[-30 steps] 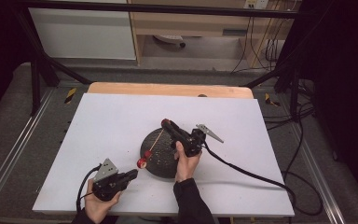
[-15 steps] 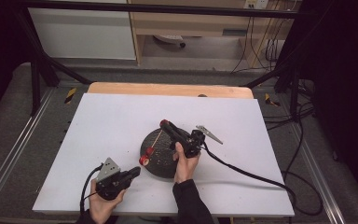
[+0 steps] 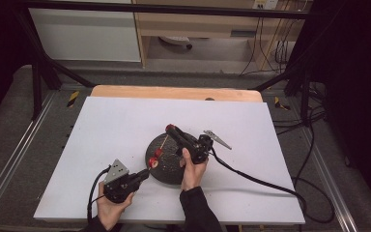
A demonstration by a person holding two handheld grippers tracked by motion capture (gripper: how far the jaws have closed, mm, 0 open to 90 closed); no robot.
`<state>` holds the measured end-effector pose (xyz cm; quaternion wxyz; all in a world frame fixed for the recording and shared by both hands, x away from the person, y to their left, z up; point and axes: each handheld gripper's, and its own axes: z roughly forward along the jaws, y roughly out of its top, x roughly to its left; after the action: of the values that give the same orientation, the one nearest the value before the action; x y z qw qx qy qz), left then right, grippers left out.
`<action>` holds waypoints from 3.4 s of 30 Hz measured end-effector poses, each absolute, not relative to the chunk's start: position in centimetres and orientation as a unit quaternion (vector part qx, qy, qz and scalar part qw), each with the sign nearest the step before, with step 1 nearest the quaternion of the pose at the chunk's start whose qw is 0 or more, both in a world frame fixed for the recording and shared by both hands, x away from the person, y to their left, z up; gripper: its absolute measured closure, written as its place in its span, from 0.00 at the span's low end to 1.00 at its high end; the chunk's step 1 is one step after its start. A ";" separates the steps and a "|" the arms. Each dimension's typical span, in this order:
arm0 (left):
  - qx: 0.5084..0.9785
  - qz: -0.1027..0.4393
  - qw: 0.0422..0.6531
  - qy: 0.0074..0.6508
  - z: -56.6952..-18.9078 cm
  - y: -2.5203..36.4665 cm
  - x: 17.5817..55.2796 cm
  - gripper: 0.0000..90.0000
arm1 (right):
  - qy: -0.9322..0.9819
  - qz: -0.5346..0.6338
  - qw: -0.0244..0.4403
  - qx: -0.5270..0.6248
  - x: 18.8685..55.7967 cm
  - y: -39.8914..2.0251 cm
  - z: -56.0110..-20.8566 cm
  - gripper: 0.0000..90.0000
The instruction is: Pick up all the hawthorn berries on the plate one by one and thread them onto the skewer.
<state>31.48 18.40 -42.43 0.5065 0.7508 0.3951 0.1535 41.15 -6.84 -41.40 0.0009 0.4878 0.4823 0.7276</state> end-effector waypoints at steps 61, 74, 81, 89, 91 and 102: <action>0.759 0.139 0.507 0.384 -42.3 17.7 33.4 0.98 | 0.651 0.605 0.043 0.456 40.8 -11.0 -40.4 0.22; 0.772 0.133 0.493 0.379 -42.0 18.4 33.4 0.98 | 0.732 0.520 0.077 0.433 40.3 -15.5 -41.6 0.03; 0.779 0.124 0.484 0.378 -41.6 18.7 33.8 0.98 | 0.758 0.488 0.088 0.423 39.8 -17.5 -42.5 0.01; 0.791 0.122 0.469 0.373 -40.9 18.4 34.2 0.98 | 0.777 0.460 0.093 0.419 38.9 -20.3 -43.5 0.01; 0.796 0.121 0.459 0.375 -40.8 18.3 34.6 0.98 | 0.780 0.453 0.095 0.422 38.6 -20.9 -43.7 0.01; 0.817 0.115 0.424 0.373 -39.8 17.2 36.5 0.98 | 0.785 0.432 0.102 0.432 37.5 -23.6 -44.5 0.01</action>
<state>36.47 17.17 -39.84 0.4242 0.8171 0.3729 0.1153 37.54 -23.60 -44.48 0.1019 0.4319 0.7849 0.4325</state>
